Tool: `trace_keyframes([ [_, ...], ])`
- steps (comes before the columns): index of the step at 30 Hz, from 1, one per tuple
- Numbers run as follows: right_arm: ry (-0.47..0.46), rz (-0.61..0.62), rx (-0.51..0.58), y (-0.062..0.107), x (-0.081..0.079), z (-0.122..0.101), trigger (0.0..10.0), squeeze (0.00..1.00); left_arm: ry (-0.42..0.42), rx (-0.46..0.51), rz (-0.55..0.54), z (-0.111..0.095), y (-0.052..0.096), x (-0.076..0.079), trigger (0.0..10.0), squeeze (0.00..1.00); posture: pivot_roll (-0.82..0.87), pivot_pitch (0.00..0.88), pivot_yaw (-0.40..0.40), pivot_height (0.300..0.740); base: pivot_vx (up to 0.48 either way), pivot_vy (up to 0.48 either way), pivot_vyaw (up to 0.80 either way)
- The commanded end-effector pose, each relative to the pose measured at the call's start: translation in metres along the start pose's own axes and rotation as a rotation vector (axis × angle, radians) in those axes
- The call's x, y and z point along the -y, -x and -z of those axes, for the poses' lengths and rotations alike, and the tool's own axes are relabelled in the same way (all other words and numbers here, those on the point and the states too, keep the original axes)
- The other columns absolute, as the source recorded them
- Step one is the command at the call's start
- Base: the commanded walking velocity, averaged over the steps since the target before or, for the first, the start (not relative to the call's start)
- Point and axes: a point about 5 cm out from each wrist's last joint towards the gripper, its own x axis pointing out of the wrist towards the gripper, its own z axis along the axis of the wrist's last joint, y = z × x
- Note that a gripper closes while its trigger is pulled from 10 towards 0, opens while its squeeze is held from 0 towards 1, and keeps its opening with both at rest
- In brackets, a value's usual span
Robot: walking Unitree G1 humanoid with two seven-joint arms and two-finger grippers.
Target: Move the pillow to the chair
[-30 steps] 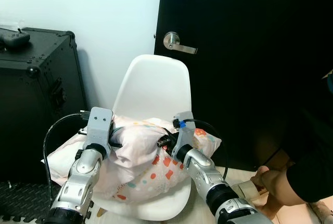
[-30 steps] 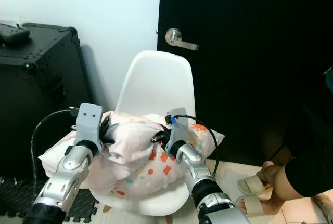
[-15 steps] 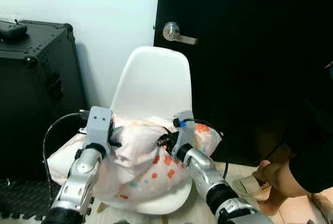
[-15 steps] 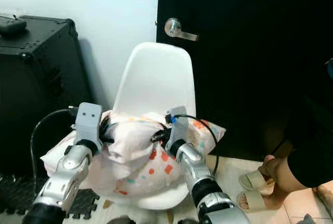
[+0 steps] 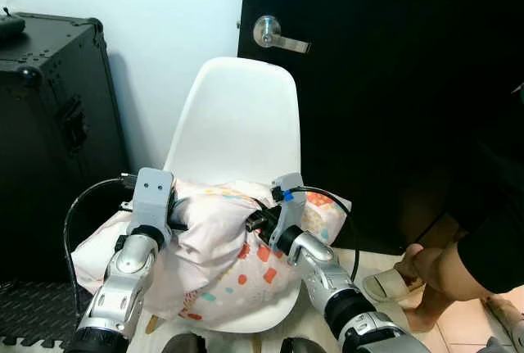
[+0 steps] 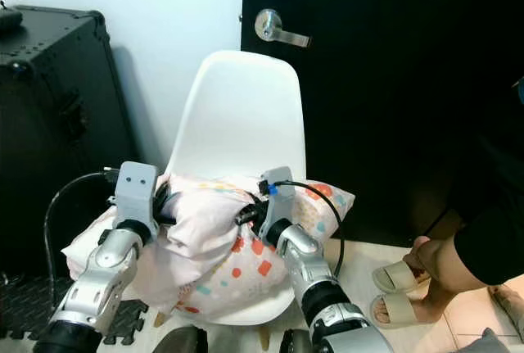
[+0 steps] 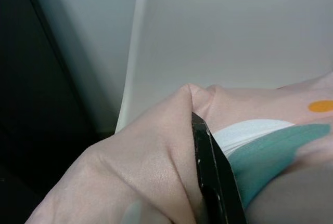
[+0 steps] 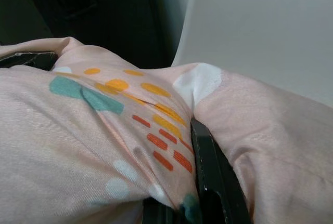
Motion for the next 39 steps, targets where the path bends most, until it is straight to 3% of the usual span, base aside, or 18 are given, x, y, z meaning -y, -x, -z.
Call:
trace_keyframes([
  [1,0.000,0.142,-0.008,0.0192,0.0308,0.0034,10.0,0.00,-0.027,-0.090,-0.165,0.0193,0.0072,-0.0344,10.0,0.00,0.14,0.000,-0.144,0.601,0.000,0.000,0.00],
  [25,-0.058,0.121,0.074,0.0252,0.0341,-0.0006,10.0,0.00,-0.026,-0.108,-0.139,0.0234,0.0087,-0.0268,10.0,0.00,0.13,0.000,-0.136,0.577,0.000,0.000,0.00],
  [33,-0.051,0.123,0.038,0.0265,0.0336,0.0045,10.0,0.00,-0.036,-0.111,-0.131,0.0236,0.0079,-0.0262,10.0,0.00,0.13,0.000,-0.134,0.543,0.000,0.000,0.00],
  [39,-0.048,0.123,0.035,0.0265,0.0339,0.0048,10.0,0.00,-0.044,-0.113,-0.125,0.0243,0.0085,-0.0250,10.0,0.00,0.13,0.000,-0.134,0.543,0.000,0.000,0.00],
])
